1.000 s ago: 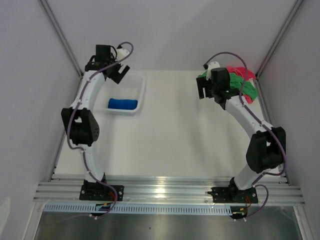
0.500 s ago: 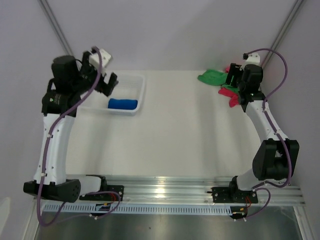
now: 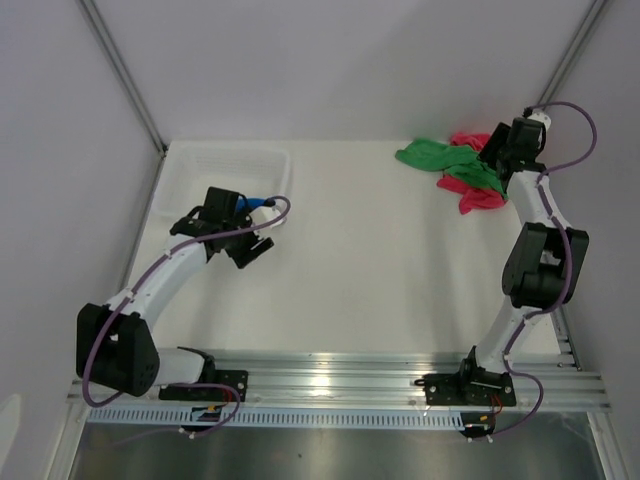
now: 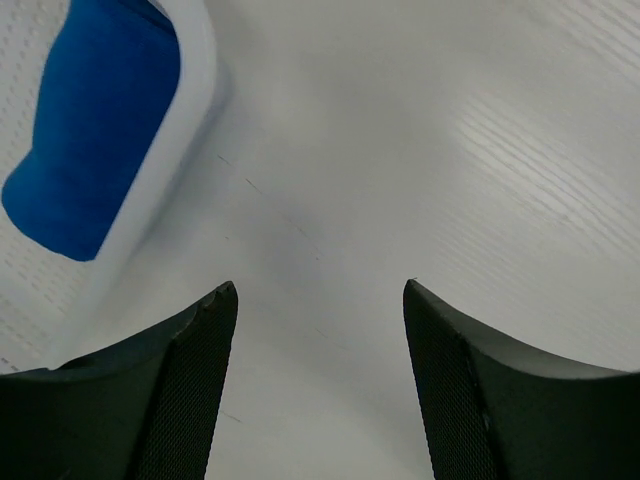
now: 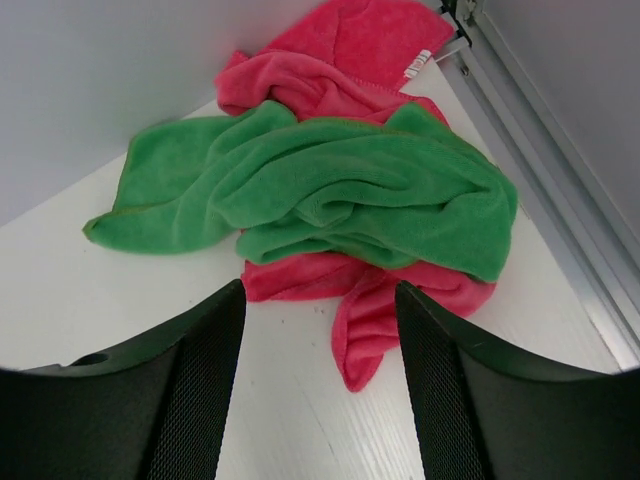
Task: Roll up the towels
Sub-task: Grab a towel with the right arm, then move the towel to the center of the board
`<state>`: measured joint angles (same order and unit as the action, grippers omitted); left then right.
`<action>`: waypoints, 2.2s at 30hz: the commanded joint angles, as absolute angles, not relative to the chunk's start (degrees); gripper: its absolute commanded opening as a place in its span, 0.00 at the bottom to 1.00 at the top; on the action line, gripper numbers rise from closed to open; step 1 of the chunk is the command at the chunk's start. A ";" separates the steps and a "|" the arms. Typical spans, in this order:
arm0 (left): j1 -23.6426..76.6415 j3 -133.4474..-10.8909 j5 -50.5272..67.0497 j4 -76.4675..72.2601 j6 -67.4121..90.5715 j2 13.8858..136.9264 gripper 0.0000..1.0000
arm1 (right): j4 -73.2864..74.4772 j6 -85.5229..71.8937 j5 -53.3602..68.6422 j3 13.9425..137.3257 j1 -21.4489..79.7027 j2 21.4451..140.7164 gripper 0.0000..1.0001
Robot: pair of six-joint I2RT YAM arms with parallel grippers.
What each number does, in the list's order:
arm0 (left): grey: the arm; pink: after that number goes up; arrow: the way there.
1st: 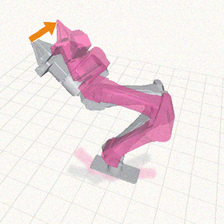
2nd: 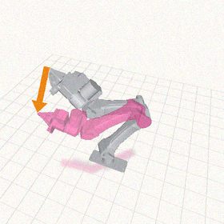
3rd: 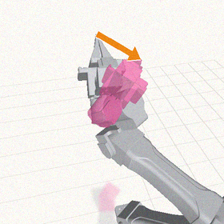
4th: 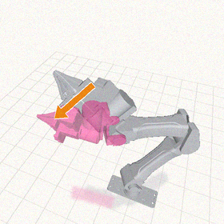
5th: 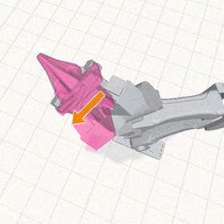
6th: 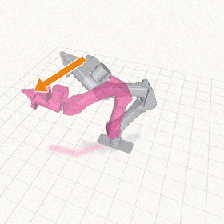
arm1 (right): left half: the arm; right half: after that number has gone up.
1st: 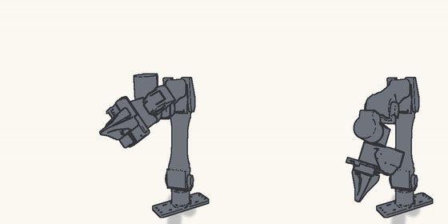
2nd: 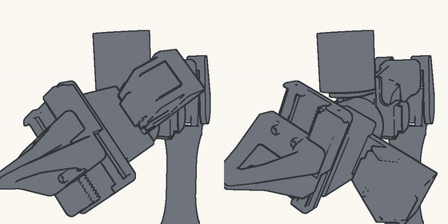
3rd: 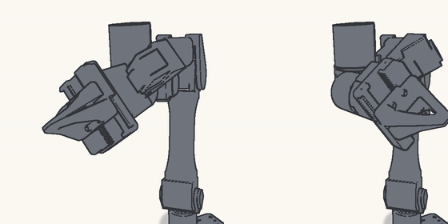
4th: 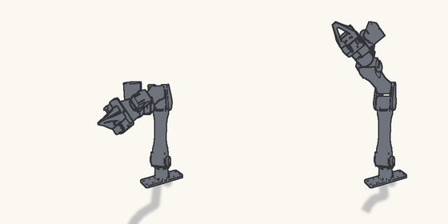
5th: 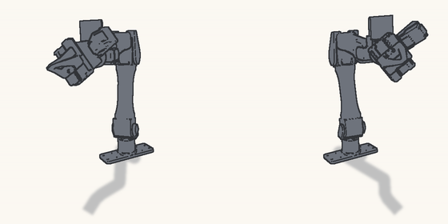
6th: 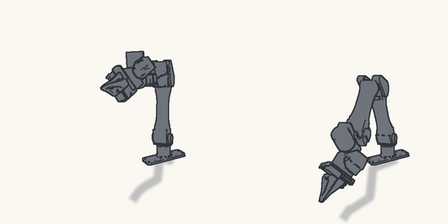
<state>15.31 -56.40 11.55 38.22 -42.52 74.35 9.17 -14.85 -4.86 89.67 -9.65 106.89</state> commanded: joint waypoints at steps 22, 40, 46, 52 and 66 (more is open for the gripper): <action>14.94 -71.45 5.54 25.93 -39.99 99.76 0.74 | 19.42 -18.11 -10.37 115.58 -8.35 134.12 0.59; 15.73 -69.25 14.23 35.77 -40.52 87.90 0.82 | 9.76 -1.06 -14.50 106.26 -3.87 115.33 0.00; 15.91 -75.66 17.05 39.55 -36.04 85.61 0.83 | 6.95 5.00 -14.68 105.21 -1.15 106.54 0.00; 16.00 -90.14 20.74 45.17 -29.45 84.55 0.89 | 3.61 7.73 -9.68 105.99 2.54 94.25 0.00; 15.73 -110.13 22.14 41.92 -13.19 80.07 1.00 | 4.21 1.76 35.39 93.62 15.91 74.62 0.00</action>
<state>15.64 -109.21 20.80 43.83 -21.47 80.93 6.35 5.67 18.61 98.39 16.08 76.82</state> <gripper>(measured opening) 0.995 0.012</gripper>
